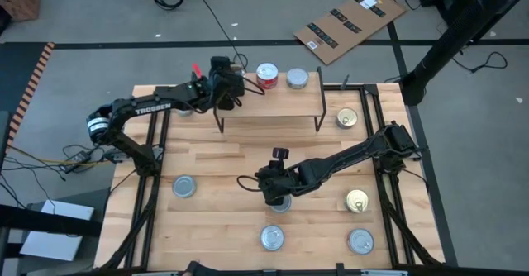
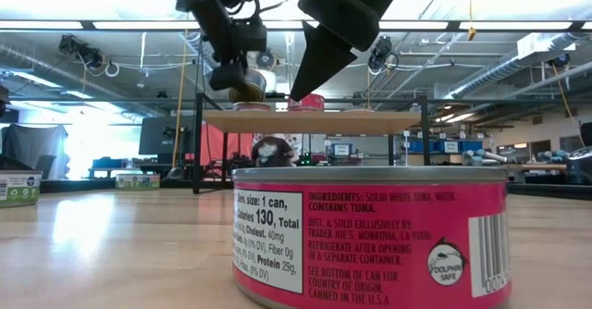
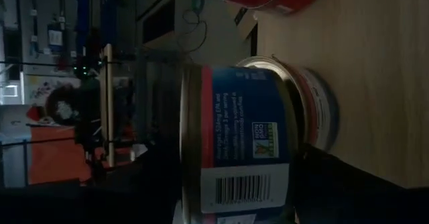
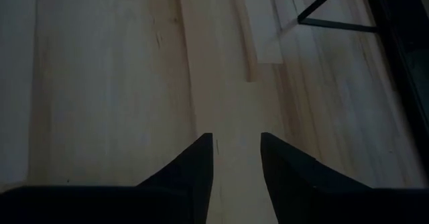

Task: Stack canned seafood by type on shelf
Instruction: Stack the blue pink tuna can on top of the other blue pink tuna can on the shelf

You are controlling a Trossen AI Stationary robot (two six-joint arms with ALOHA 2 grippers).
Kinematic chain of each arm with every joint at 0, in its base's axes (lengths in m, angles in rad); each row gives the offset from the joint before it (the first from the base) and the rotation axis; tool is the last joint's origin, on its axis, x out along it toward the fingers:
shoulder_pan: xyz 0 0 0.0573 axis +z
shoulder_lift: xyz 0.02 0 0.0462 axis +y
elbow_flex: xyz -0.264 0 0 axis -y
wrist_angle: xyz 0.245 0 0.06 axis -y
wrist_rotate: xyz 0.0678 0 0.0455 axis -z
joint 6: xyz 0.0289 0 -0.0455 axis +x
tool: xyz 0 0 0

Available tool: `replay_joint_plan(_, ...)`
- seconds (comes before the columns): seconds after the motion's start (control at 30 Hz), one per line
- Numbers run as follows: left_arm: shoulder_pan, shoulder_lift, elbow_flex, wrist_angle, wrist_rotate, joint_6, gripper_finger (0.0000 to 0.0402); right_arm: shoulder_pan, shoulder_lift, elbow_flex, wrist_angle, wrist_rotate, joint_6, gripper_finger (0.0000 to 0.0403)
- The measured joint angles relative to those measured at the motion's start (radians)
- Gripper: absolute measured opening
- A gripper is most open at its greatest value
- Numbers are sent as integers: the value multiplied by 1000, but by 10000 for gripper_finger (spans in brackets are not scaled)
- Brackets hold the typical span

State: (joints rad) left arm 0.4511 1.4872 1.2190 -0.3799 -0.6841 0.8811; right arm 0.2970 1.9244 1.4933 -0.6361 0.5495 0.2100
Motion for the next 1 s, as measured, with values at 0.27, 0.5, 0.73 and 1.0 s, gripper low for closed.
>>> replay_joint_plan(0.27, 9, 1, 64, -70, 85, -103, 239, 2, 0, 0, 0, 0, -1, 134)
replay_joint_plan(0.5, 35, 41, 64, -92, 103, -130, 240, 11, 0, 0, 2, 0, -2, 133)
replay_joint_plan(0.73, 36, 47, 79, -91, 134, -135, 240, 20, 0, 0, 4, 0, -3, 132)
replay_joint_plan(1.0, 50, 51, 119, -118, 204, -157, 239, 21, 0, 0, 6, -2, 3, 133)
